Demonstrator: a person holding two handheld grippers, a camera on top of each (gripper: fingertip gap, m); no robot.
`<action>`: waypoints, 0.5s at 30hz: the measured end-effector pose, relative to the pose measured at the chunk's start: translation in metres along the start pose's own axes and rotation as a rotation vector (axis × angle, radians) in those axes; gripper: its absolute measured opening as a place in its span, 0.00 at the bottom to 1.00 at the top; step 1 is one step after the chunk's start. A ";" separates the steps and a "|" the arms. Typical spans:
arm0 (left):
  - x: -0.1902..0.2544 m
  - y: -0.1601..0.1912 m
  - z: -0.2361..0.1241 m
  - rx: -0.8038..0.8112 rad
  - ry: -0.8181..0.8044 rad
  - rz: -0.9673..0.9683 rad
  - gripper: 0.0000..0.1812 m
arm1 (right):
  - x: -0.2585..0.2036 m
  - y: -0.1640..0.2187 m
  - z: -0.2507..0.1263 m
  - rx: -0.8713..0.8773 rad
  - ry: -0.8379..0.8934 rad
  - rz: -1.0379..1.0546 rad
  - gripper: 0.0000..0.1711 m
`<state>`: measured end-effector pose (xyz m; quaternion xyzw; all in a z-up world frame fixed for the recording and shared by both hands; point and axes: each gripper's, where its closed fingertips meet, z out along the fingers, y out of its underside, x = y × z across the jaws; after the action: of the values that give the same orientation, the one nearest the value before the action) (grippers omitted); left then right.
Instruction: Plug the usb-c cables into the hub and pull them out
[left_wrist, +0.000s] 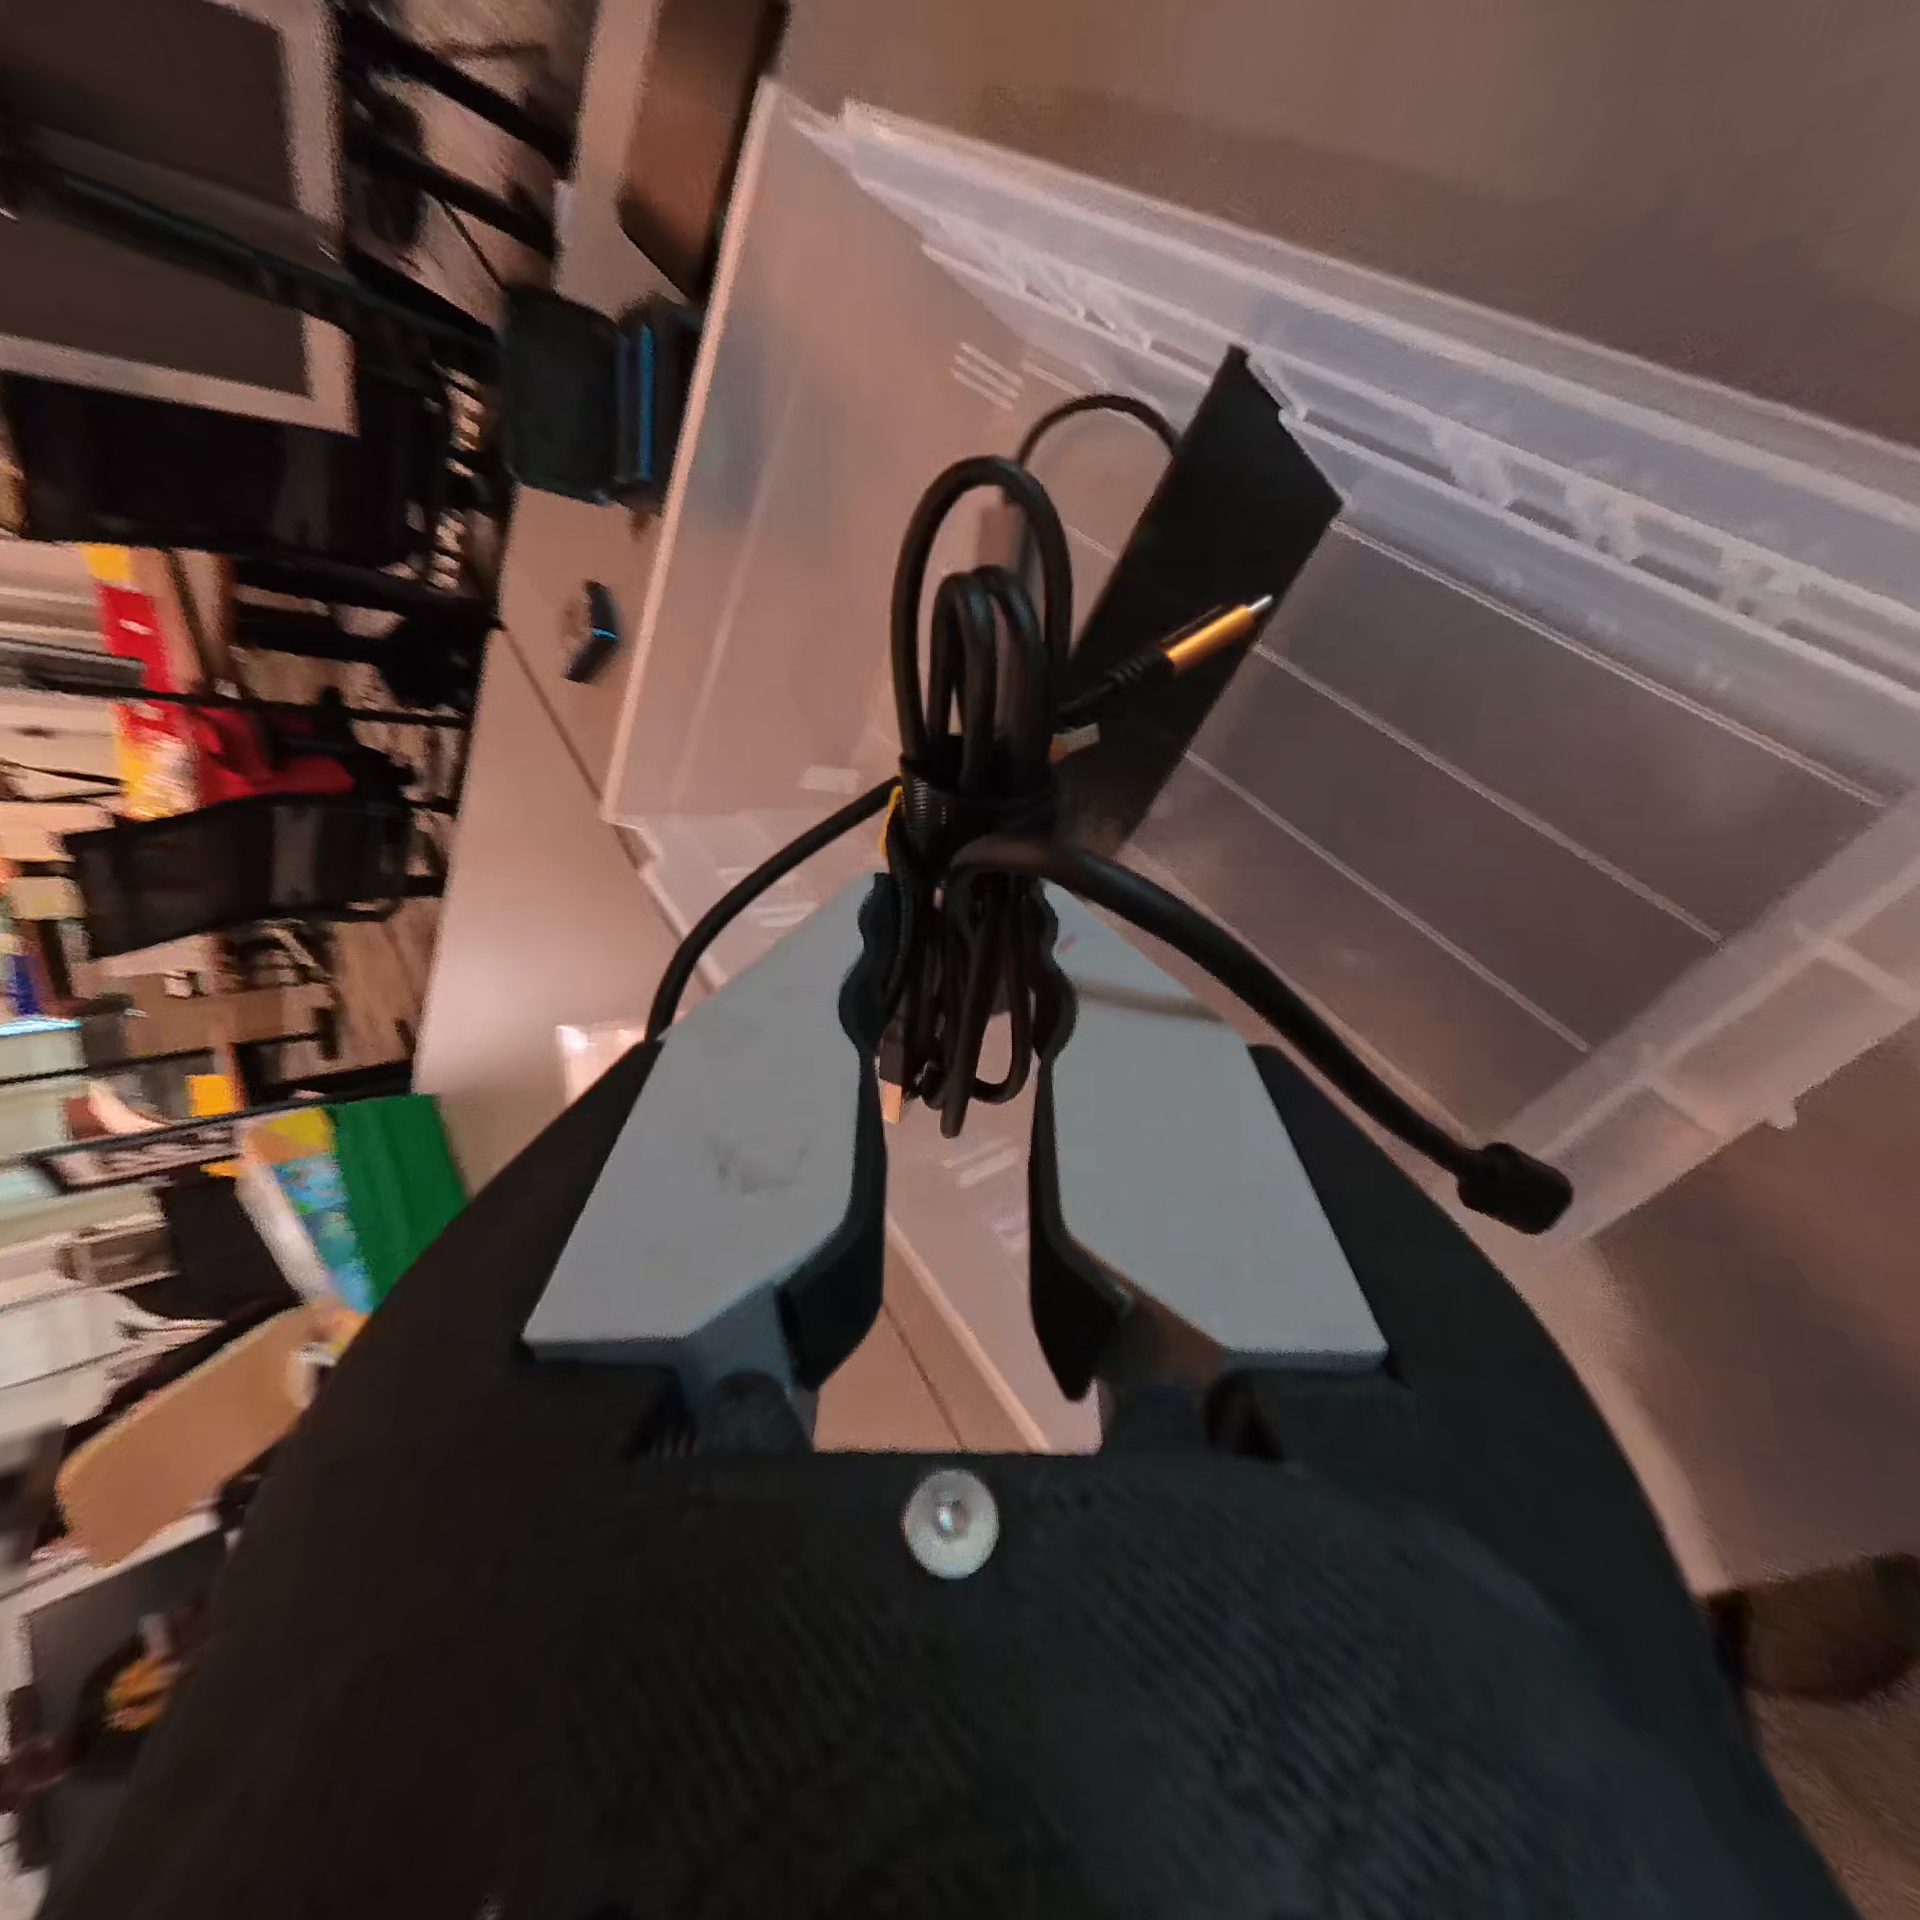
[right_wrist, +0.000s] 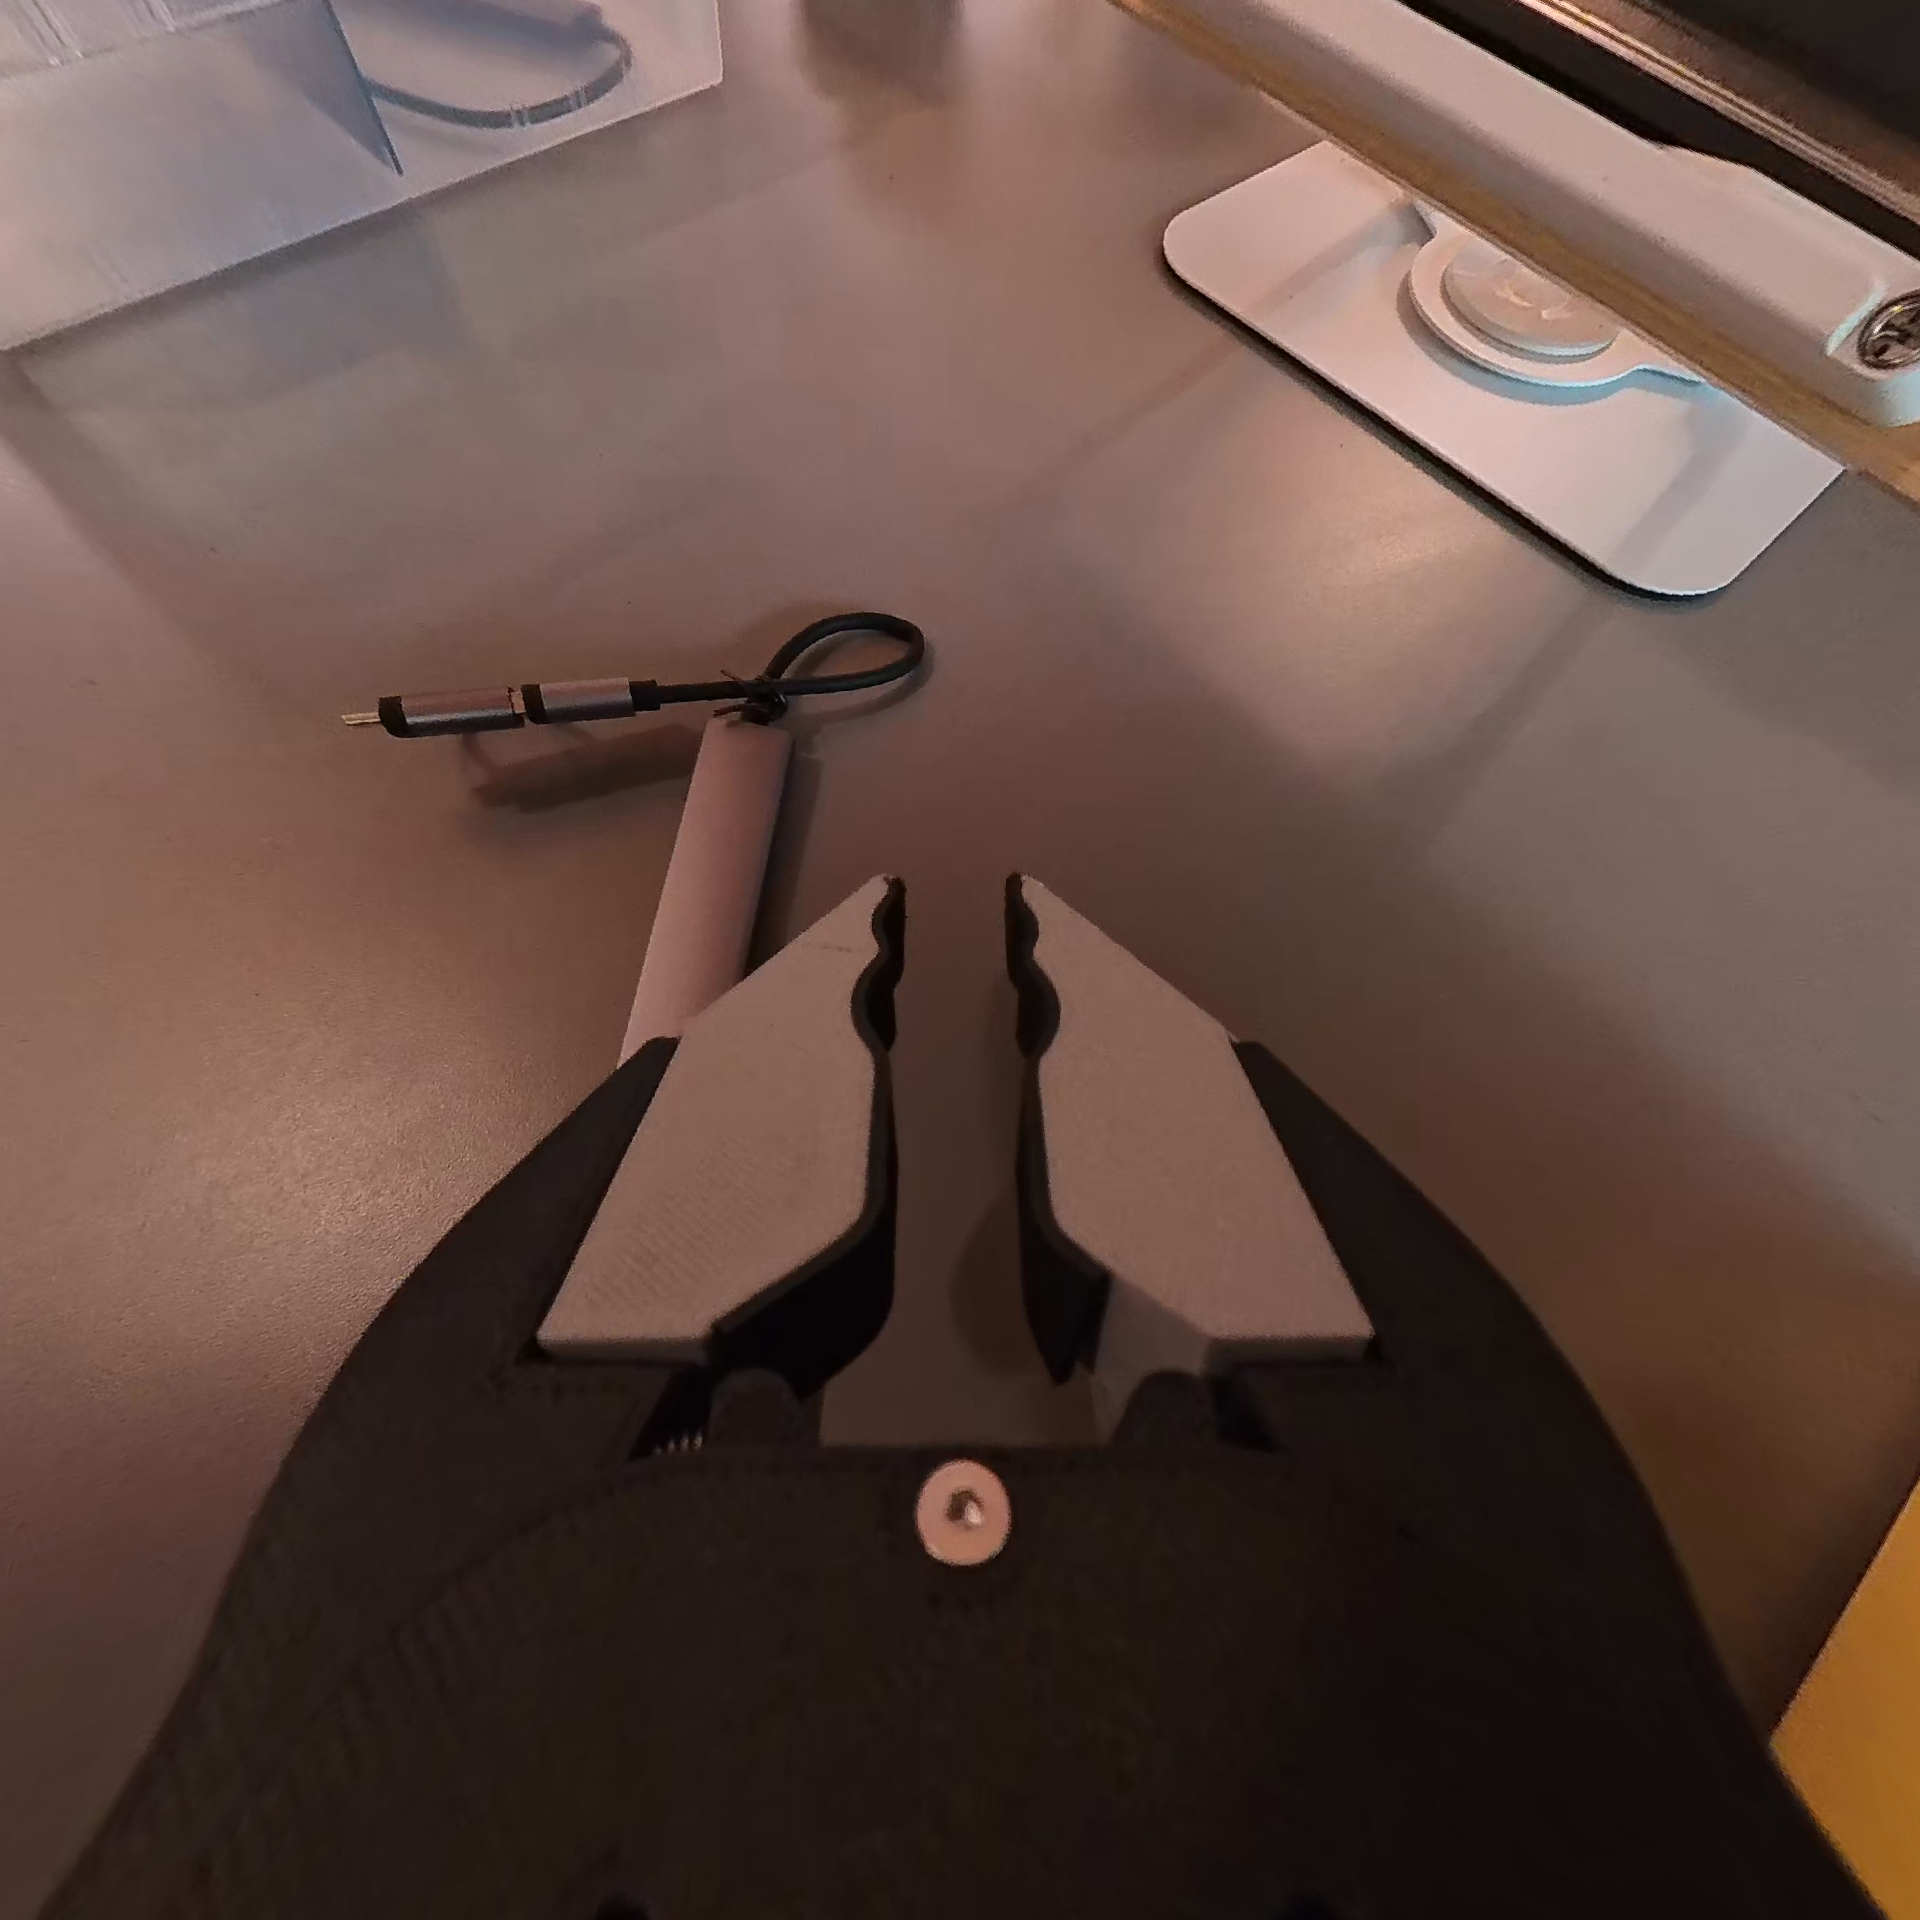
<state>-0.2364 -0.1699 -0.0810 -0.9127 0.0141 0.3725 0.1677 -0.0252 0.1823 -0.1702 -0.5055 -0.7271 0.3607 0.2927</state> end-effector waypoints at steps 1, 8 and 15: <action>-0.005 -0.003 -0.004 0.016 -0.043 0.029 0.12 | 0.000 0.000 0.000 0.002 -0.001 0.004 0.09; -0.030 -0.020 -0.025 0.119 -0.291 0.207 0.10 | 0.001 0.001 0.000 -0.001 -0.003 0.008 0.09; -0.016 -0.053 -0.047 0.304 -0.549 0.578 0.10 | 0.000 0.000 0.000 0.003 -0.003 0.007 0.09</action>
<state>-0.2081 -0.1368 -0.0230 -0.7029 0.2789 0.6271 0.1866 -0.0254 0.1826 -0.1697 -0.5069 -0.7253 0.3638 0.2910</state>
